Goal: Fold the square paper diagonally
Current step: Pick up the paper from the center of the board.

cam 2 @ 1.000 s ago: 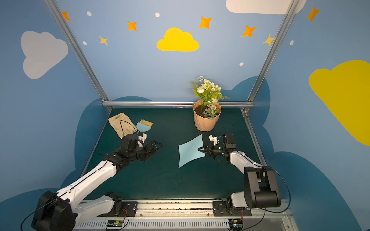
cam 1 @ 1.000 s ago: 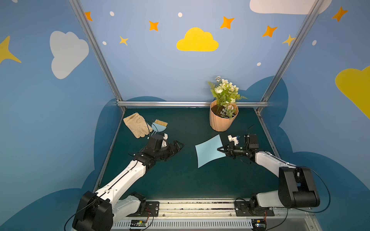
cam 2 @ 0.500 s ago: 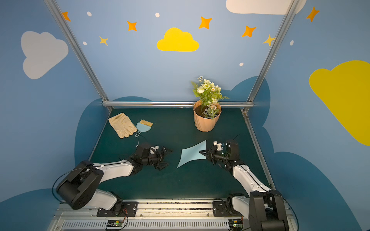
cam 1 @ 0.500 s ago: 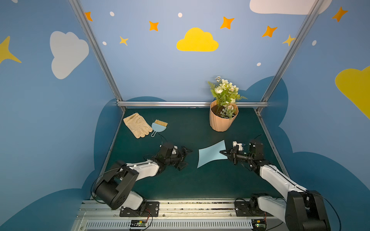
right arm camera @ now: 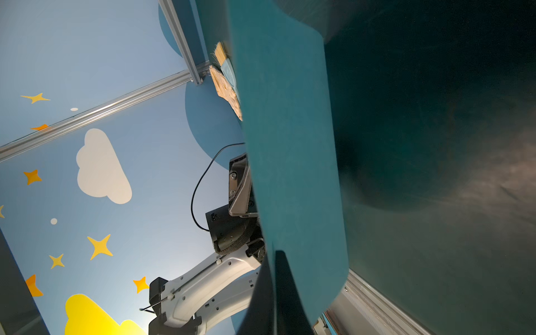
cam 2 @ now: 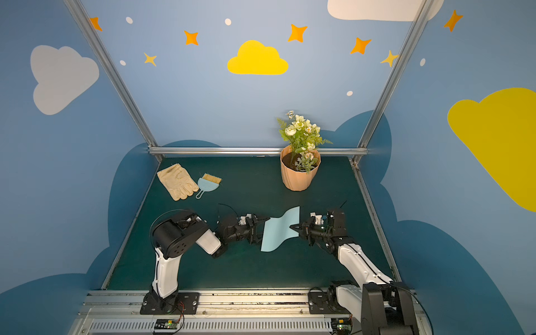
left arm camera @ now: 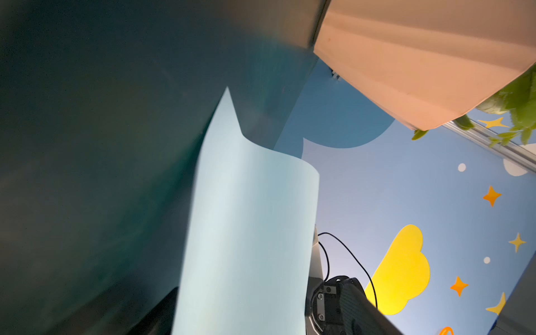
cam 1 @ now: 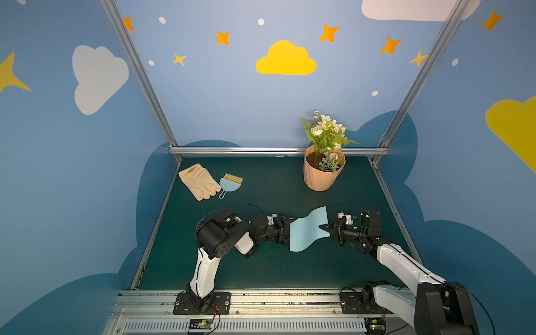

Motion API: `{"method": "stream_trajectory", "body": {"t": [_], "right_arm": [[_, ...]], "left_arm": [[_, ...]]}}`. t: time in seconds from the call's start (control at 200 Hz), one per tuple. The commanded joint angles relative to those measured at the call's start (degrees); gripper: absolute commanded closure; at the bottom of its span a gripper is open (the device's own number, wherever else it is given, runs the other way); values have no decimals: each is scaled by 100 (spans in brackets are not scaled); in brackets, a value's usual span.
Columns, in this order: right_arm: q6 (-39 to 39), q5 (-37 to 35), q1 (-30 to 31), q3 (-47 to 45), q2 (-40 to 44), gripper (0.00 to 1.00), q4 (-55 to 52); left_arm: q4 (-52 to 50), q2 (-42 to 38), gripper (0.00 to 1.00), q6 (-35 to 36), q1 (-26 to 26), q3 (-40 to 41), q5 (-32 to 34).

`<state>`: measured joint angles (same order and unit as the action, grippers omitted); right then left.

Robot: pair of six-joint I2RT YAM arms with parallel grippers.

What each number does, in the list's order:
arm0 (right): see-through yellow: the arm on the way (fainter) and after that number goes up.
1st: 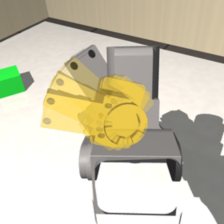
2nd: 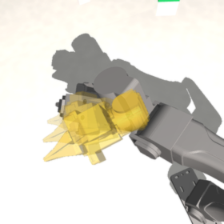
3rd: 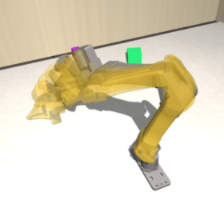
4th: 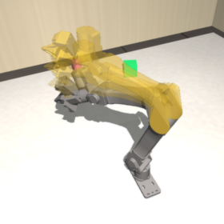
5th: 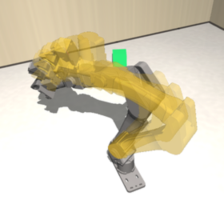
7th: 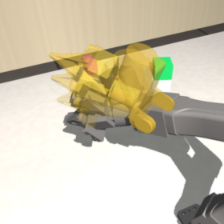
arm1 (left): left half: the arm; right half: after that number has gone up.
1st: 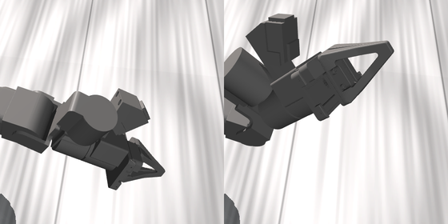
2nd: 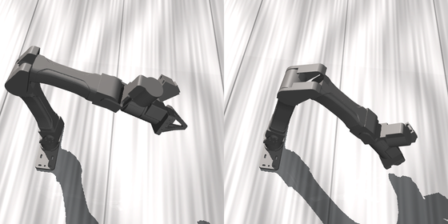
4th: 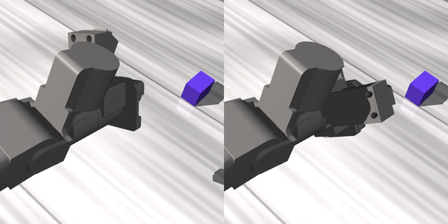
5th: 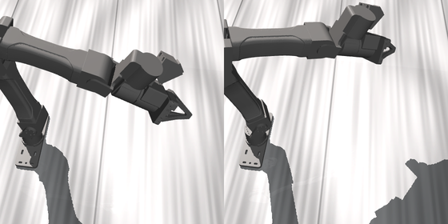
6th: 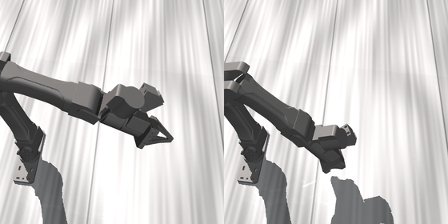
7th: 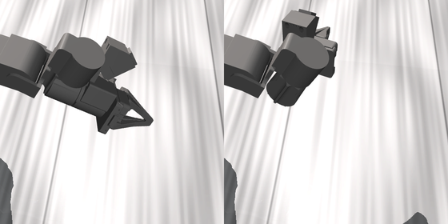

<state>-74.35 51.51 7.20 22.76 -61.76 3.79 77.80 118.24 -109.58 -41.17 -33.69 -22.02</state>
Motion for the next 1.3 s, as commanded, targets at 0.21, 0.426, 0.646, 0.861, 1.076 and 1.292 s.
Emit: {"method": "stream_trajectory", "body": {"t": [0.21,0.426,0.646,0.861,1.076,1.292], "right_arm": [[434,0,-17,-70,163,100,-686],[639,-104,-17,-62,340,100,-1146],[802,-103,-19,-60,337,100,-1294],[825,-194,-25,-88,419,100,-1388],[875,-207,-22,-61,373,100,-1386],[1243,-169,-19,61,244,100,-1565]], "left_arm": [[-331,639,20,16,37,-159,121],[-807,588,27,460,247,-225,67],[-1113,567,37,829,442,-300,54],[-1594,410,48,1194,564,-418,13],[-1734,360,61,1391,603,-509,-52],[-1889,188,89,1816,616,-600,-96]]}}
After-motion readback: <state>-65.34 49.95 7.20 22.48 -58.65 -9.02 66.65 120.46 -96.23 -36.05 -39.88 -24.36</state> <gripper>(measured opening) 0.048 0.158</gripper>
